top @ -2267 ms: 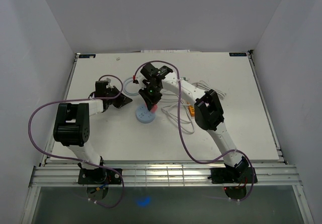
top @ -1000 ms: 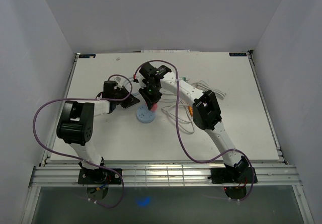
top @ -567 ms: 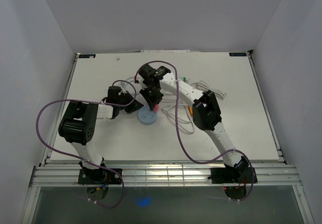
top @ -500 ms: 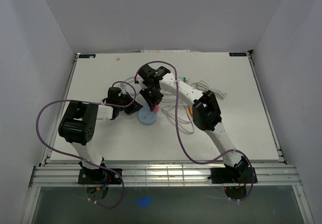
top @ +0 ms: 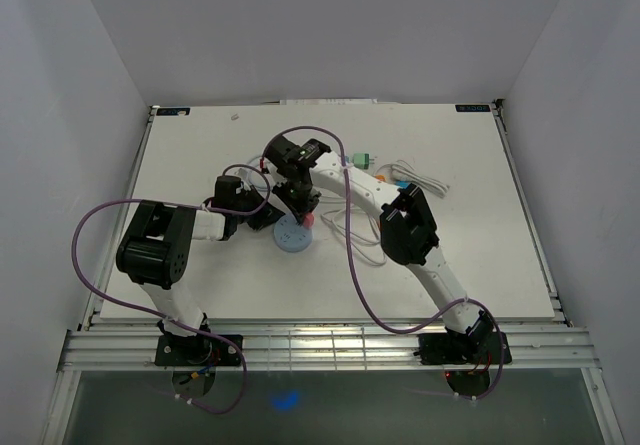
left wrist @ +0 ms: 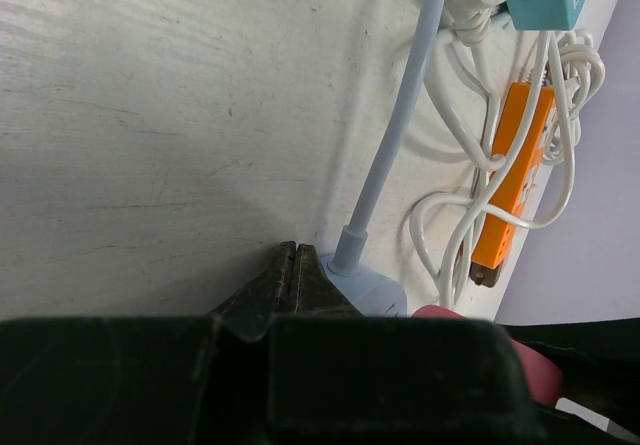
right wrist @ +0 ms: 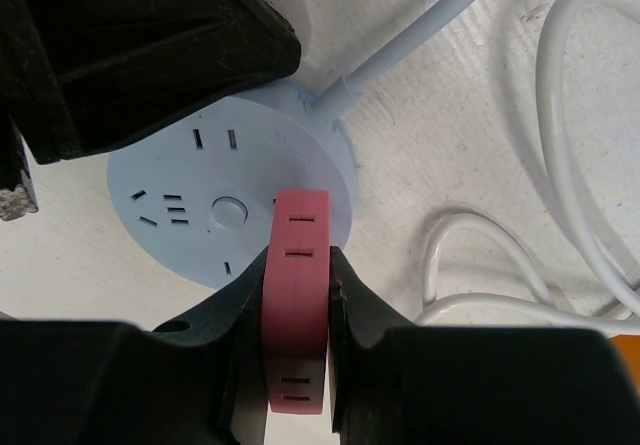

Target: Insert the plug

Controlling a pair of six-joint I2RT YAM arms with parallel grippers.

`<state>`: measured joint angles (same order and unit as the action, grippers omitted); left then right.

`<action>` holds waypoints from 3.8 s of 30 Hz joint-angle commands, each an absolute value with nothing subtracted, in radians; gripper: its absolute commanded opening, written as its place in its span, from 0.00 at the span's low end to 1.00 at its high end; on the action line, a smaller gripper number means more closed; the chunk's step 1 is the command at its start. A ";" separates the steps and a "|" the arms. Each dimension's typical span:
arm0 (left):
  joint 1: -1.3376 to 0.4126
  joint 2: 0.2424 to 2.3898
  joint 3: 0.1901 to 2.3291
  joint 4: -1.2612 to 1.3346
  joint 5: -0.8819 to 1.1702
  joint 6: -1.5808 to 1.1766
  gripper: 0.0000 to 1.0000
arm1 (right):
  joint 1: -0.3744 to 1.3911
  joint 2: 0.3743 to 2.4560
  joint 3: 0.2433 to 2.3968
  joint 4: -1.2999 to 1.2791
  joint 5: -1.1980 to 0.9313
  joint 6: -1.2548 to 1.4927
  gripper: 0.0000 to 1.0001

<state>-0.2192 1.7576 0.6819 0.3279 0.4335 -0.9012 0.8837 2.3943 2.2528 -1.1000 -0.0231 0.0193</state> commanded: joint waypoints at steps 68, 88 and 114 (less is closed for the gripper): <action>-0.242 1.448 0.419 0.255 0.488 -1.005 0.43 | 0.951 2.362 2.243 -1.135 0.058 0.091 0.08; -0.264 1.459 0.426 0.256 0.460 -0.999 0.36 | 0.968 2.347 2.221 -1.117 -0.048 0.115 0.08; -0.267 1.431 0.451 0.184 0.400 -0.962 0.34 | 0.879 2.266 2.046 -1.008 -0.097 0.043 0.08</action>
<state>-0.2642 1.4467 0.4297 0.2314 0.4713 -0.9932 0.8825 2.2890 2.0716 -1.0119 -0.0555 0.0692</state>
